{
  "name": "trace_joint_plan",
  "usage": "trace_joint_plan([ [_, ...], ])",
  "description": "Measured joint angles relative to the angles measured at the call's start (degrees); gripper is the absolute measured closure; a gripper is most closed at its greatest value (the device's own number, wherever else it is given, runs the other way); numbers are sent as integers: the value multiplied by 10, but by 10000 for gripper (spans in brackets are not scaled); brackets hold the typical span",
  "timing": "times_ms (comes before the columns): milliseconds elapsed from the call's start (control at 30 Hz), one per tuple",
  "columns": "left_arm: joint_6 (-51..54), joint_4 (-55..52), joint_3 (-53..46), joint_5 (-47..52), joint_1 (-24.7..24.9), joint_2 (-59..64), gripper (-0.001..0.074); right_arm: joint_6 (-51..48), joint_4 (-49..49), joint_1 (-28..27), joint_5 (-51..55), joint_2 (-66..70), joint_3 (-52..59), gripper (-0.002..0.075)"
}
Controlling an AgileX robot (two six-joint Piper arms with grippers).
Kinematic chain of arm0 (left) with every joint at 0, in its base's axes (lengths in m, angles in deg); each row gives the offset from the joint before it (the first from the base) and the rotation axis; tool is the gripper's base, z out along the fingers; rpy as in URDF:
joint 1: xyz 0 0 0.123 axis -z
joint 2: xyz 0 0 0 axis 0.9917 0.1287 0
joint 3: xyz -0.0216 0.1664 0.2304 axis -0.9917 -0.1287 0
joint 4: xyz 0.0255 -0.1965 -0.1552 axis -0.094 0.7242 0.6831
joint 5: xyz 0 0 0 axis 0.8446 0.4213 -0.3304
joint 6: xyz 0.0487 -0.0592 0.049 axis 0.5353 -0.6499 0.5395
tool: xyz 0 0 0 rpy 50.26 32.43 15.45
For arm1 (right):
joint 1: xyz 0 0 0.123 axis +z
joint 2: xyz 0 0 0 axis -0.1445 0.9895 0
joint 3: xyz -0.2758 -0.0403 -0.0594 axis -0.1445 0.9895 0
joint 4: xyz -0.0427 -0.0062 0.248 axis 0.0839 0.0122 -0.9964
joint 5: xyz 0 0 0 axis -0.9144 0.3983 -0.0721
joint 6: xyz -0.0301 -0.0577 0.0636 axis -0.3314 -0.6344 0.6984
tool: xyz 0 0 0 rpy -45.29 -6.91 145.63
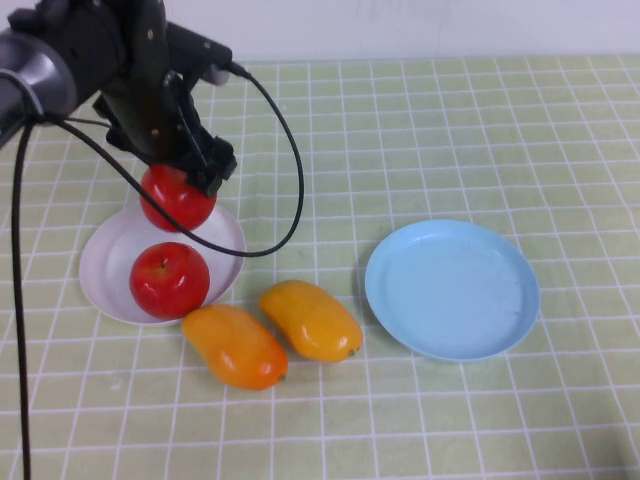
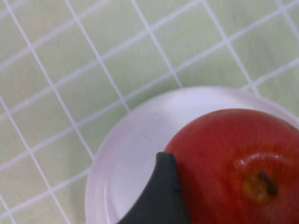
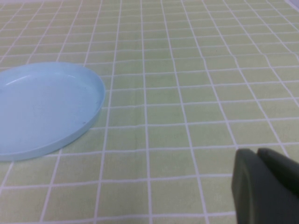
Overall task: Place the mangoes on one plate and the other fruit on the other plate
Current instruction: Put one type of fruit in the left plate, then put another type of fruit in the right plate
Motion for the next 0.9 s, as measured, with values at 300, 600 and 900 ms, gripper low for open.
trace_joint_plan([
  [300, -14, -17, -49, -12, -12, 3, 163, 0, 0, 0, 0, 0, 0, 742],
  [600, -35, -16, -51, -23, -13, 3, 80, 0, 0, 0, 0, 0, 0, 742],
  [900, -69, -16, -51, -11, -13, -15, 66, 0, 0, 0, 0, 0, 0, 742],
])
